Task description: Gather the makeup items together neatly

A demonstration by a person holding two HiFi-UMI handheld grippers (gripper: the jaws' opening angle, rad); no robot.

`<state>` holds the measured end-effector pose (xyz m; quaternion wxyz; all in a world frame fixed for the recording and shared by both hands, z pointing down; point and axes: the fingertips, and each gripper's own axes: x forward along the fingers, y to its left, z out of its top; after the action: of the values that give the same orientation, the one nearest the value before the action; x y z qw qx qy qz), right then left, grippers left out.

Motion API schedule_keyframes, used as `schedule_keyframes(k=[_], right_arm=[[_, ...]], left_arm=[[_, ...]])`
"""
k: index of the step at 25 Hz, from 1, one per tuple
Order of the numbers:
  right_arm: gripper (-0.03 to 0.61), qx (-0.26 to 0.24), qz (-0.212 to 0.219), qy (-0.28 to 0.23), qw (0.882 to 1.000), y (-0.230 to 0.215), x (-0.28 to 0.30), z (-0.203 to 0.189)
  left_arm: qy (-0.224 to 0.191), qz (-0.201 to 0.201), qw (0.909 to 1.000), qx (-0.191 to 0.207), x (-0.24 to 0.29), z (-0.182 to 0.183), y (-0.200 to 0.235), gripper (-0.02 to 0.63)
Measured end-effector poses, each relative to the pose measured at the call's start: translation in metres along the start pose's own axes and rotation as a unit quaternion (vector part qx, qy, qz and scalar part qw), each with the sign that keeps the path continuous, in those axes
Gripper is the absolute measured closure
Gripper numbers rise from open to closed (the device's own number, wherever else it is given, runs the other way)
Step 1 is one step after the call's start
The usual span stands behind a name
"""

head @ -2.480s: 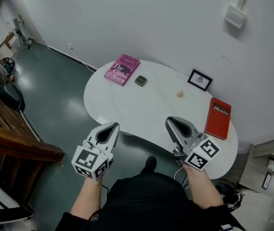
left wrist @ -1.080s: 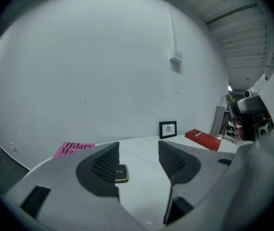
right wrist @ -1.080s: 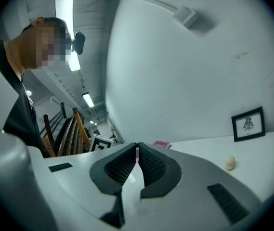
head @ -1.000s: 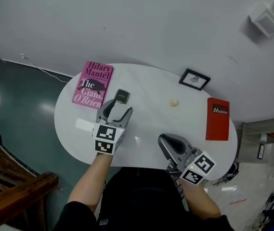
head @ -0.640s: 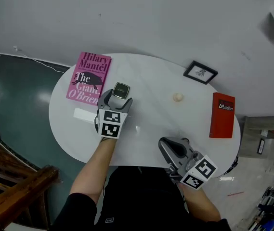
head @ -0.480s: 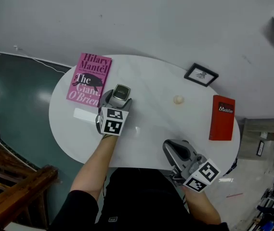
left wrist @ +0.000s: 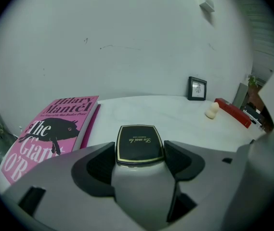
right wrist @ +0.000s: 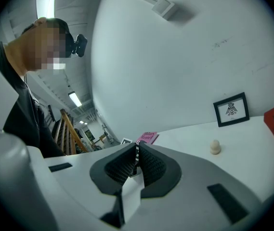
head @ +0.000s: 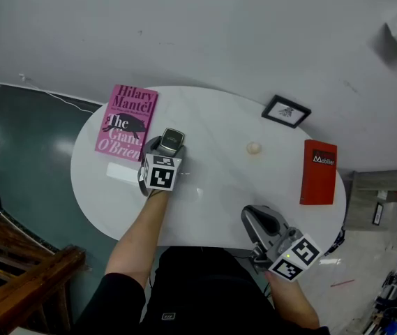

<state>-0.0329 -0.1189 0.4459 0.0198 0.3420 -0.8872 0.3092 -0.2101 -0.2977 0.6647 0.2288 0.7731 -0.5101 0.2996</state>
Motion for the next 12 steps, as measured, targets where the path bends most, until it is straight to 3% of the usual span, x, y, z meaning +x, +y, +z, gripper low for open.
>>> schedule_keyframes(k=[5,12], right_arm=[[0.540,-0.002,-0.001,-0.007,1.000,0.003,-0.008,0.005],[0.540,-0.011,0.007,-0.017,1.000,0.011,-0.025,0.012]], left_arm=[[0.017,-0.003,0.9999,0.000,-0.003,-0.001,-0.002,0.301],[0.004,-0.010,0.9999,-0.011,-0.027,0.006,-0.025,0.304]])
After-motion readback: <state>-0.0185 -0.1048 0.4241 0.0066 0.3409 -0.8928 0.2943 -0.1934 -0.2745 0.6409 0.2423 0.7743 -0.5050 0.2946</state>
